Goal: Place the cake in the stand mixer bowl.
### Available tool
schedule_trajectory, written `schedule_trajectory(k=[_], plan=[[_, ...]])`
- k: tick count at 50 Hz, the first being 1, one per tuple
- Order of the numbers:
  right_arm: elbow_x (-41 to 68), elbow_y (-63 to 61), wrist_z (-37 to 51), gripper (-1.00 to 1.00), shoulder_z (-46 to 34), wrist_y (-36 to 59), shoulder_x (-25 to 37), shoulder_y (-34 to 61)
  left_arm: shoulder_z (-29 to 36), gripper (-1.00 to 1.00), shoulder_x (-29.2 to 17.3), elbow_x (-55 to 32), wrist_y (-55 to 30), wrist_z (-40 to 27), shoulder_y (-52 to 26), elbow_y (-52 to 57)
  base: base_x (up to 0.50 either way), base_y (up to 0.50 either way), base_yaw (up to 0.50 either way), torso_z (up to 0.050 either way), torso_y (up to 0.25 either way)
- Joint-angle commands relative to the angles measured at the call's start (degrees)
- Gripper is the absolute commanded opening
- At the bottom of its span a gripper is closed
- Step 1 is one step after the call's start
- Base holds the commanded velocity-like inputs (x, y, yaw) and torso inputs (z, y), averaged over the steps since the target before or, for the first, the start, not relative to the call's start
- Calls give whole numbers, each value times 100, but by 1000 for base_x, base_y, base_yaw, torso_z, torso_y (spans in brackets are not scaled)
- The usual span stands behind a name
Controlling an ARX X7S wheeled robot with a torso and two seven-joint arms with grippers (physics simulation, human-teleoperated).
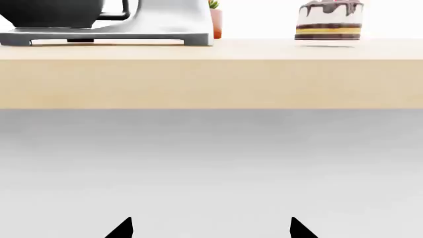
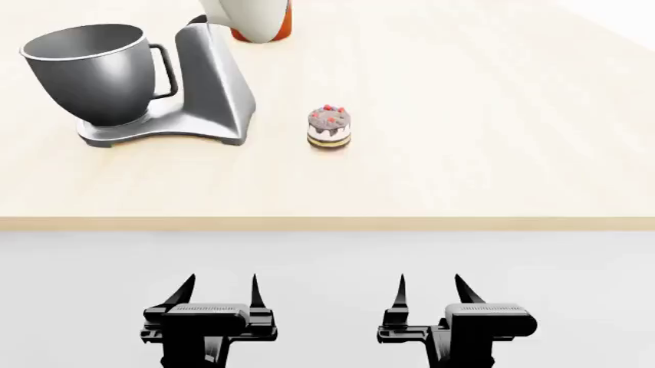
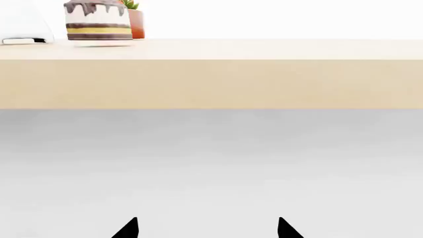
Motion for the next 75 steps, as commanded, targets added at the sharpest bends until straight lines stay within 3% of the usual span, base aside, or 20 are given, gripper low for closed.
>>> schedule_trajectory(k=[1, 3, 6, 9, 15, 19, 23, 40, 41, 44, 47, 51, 53, 55, 58, 68, 75], plan=[[-114, 45, 242, 100, -167, 51, 86, 23, 97, 100, -96, 110, -75, -270, 17, 106, 0, 0, 0, 0, 0], [-100, -197, 289, 100, -236, 78, 152, -72, 104, 100, -155, 59, -157, -347, 107, 414, 0, 0, 0, 0, 0], [132, -1997, 407, 100, -34, 503, 232, -662, -203, 100, -223, -31, -643, -647, 608, 2362, 0, 0, 0, 0, 0], [116, -2869, 595, 100, 88, 533, 290, -1019, -433, 100, -265, -149, -803, -846, 915, 3344, 0, 0, 0, 0, 0], [137, -3613, 830, 100, 326, 721, 418, -1182, -998, 100, -401, -508, -1147, -1086, 1200, 4489, 0, 0, 0, 0, 0], [401, -3935, 939, 100, 640, 451, 433, -1509, -1889, 100, -339, -1355, -1203, -1315, 1649, 5436, 0, 0, 0, 0, 0], [344, -4083, 993, 100, 587, 372, 470, -1633, -2189, 100, -388, -1611, -1014, -1365, 1929, 5727, 0, 0, 0, 0, 0], [279, -4349, 1080, 100, 316, 426, 672, -1768, -1953, 100, -568, -1388, -779, -1535, 2096, 5738, 263, 0, 0, 0, 0], [385, -4383, 1017, 100, 285, 502, 714, -1734, -1964, 100, -598, -1431, -808, -1547, 2065, 5731, 500, 0, 0, 0, 0], [-67, -5264, 897, 100, 9, 2142, 1016, -988, -1980, 100, -625, -1424, -784, -1584, 2079, 5709, 500, 0, 0, 0, 0], [726, -5997, 662, 100, 182, 3827, 1315, -142, -2024, 100, -665, -1512, -810, -1632, 2067, 5735, 500, 0, 0, 0, 0], [4040, -5998, 3981, 100, -1019, 3719, 4716, 1878, -1957, 100, -713, -1461, -835, -1687, 2033, 5738, 500, 0, 0, 0, 0], [5759, -5991, 5244, 100, -1226, 3786, 5461, 2996, -1976, 100, -719, -1473, -780, -1698, 2105, 5786, 193, 0, 0, 0, 0], [7318, -5947, 5518, 100, -1135, 3748, 5680, 3502, -2006, 100, -731, -1522, -741, -1713, 2139, 5798, 0, 0, 0, 0, 0], [7803, -5834, 5547, 100, -917, 3551, 5880, 3629, -1919, 100, -760, -1462, -759, -1746, 2130, 5817, 0, 362, 0, 0, 0], [7991, -5764, 5725, 100, -940, 3621, 5943, 3928, -1825, 100, -847, -1426, -687, -1828, 2202, 5853, 0, 500, 0, 0, 0], [7800, -5777, 5656, 100, -894, 3526, 5953, 3633, -1701, 100, -904, -1355, -678, -1886, 2231, 5880, 0, 500, 0, 0, 0]])
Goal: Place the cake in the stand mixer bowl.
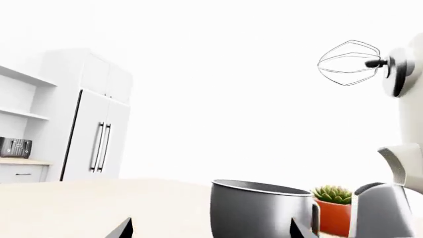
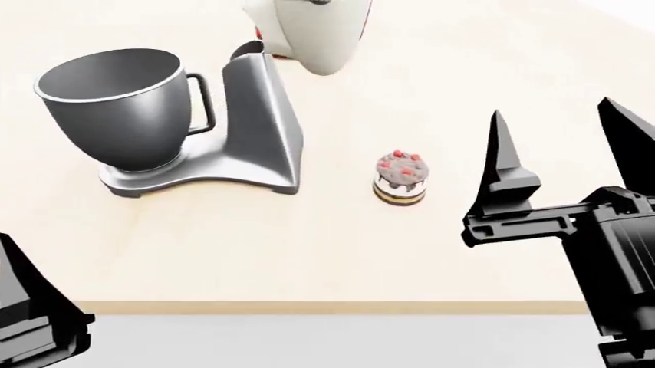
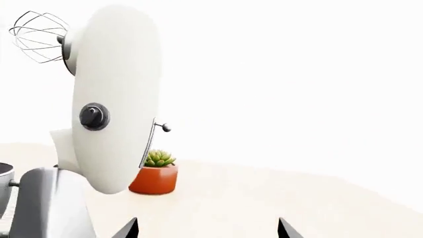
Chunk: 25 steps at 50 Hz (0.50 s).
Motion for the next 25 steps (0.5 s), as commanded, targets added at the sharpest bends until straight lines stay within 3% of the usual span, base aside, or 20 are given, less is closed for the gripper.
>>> schedule_trajectory(k=[1, 9, 16, 25], plan=[[626, -84, 422, 100, -55, 63, 468, 239, 129, 100, -99, 59, 37, -110, 60, 51, 0, 500, 0, 0, 0], [355, -88, 355, 100, -37, 21, 487, 24, 193, 100, -176, 69, 64, -190, 69, 22, 0, 477, 0, 0, 0], [426, -9, 269, 100, 135, -231, 557, -289, 266, 100, -229, 106, 83, -258, 79, 10, 0, 0, 0, 0, 0], [-75, -56, 122, 100, 69, -239, 456, -393, 316, 100, -301, 103, 113, -327, 99, -2, 464, 0, 0, 0, 0]])
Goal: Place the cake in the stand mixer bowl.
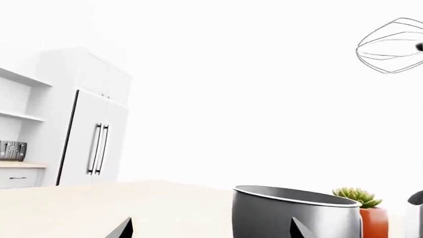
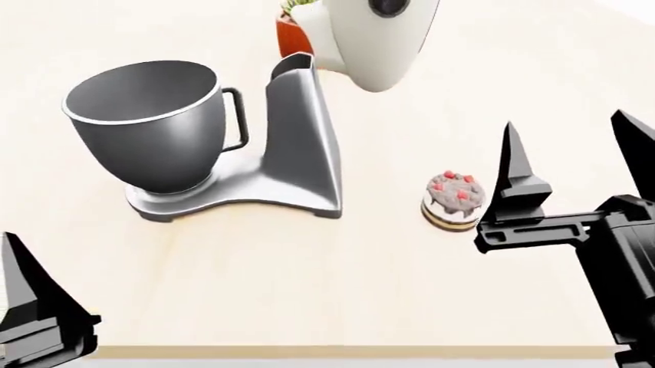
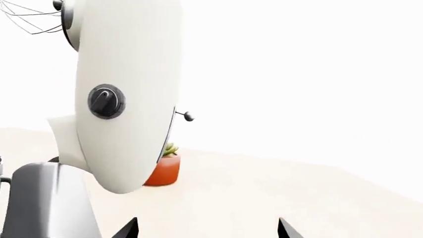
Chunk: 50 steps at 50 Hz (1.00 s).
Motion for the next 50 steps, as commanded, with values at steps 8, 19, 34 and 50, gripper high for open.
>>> schedule_trajectory(k=[8, 19, 34, 50], plan=[[-209, -17, -39, 100, -63, -1, 36, -72, 106, 100, -142, 0, 36, -155, 17, -30, 0, 250, 0, 0, 0], [-544, 504, -598, 100, -263, -118, -214, -319, 143, 100, -218, -1, 31, -243, 17, -42, 0, 20, 0, 0, 0], [-1409, 2162, -1648, 100, -1242, 49, -1061, -282, 173, 100, -306, -75, -7, -350, -37, -106, 0, 0, 0, 0, 0], [-1517, 2323, -1700, 100, -1465, 171, -1164, -286, 199, 100, -383, -113, -3, -446, -61, -163, 0, 0, 0, 0, 0]])
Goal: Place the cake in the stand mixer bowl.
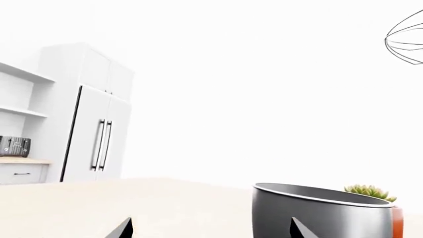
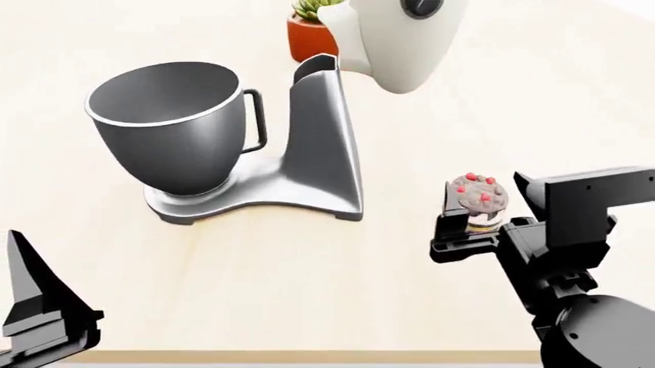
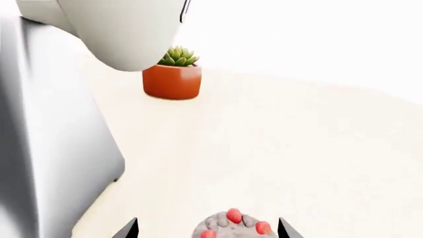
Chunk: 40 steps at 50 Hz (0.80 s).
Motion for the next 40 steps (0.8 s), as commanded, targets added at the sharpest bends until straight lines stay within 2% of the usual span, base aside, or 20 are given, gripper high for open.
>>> schedule_trajectory(k=[1, 40], plan=[[-128, 207, -116, 100, -177, 59, -114, -4, 32, 100, -56, -16, 2, -66, -18, -43, 0, 0, 0, 0, 0], [-183, 535, 26, 100, -48, -84, -157, -136, 149, 100, -214, -35, 3, -256, -35, -92, 0, 0, 0, 0, 0]])
